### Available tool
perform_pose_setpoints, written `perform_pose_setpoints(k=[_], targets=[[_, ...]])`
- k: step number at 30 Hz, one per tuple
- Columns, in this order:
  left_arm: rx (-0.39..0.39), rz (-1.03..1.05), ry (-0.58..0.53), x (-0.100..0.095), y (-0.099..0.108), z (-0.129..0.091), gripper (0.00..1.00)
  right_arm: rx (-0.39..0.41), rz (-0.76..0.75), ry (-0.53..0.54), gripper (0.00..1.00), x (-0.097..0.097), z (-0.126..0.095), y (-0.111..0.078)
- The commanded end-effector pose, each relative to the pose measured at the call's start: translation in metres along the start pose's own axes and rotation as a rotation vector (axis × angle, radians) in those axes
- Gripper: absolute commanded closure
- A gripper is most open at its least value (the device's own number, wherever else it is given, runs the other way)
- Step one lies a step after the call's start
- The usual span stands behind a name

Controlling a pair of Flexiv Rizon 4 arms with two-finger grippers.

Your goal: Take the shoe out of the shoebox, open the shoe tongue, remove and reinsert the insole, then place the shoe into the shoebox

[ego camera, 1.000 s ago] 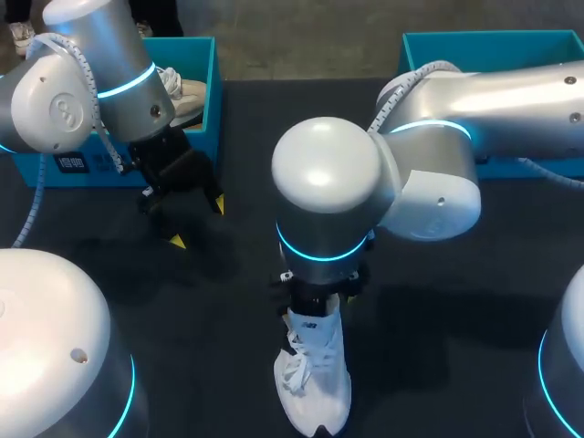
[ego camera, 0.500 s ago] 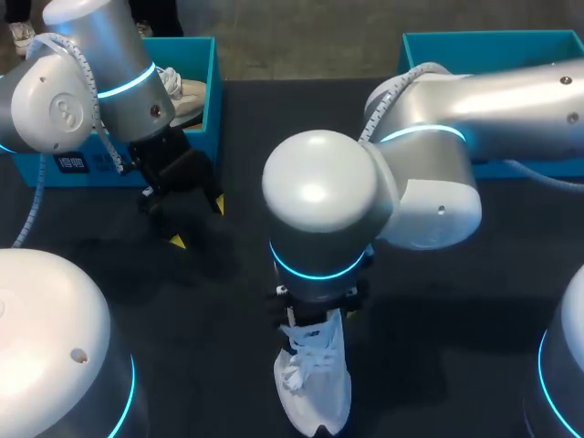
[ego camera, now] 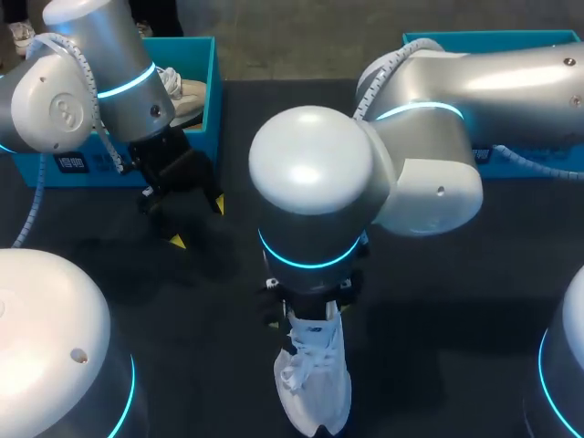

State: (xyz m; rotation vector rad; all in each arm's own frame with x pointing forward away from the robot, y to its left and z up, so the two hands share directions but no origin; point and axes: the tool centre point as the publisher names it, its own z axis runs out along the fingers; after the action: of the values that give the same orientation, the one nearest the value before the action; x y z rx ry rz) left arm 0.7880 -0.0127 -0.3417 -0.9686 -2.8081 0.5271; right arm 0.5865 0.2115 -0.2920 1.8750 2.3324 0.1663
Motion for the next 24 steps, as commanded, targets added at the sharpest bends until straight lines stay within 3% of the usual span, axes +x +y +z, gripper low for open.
perform_pose_setpoints(k=[1,6,11,18,19,22,24], targets=[[-0.003,0.000,0.001,0.000,0.000,0.000,0.00,-0.054,0.066,-0.023,0.00,0.012,-0.016,-0.022],[-0.003,0.000,0.001,0.000,0.000,0.000,0.00,-0.062,0.074,-0.028,0.00,0.022,-0.031,-0.034],[-0.003,0.000,0.001,0.000,0.000,0.000,0.00,-0.066,0.128,-0.025,0.00,0.018,-0.032,-0.053],[-0.003,0.000,0.001,0.000,0.000,0.000,0.00,-0.067,0.150,-0.036,0.00,0.021,-0.024,-0.054],[-0.003,0.000,0.001,0.000,0.000,0.000,0.00,-0.079,0.145,-0.013,0.04,0.020,-0.020,-0.053],[-0.003,0.000,0.001,0.000,0.000,0.000,0.00,-0.073,0.160,-0.004,0.41,0.017,-0.010,-0.052],[-0.003,0.000,0.001,0.000,0.000,0.000,0.00,-0.065,0.182,-0.022,0.50,0.016,-0.007,-0.051]])
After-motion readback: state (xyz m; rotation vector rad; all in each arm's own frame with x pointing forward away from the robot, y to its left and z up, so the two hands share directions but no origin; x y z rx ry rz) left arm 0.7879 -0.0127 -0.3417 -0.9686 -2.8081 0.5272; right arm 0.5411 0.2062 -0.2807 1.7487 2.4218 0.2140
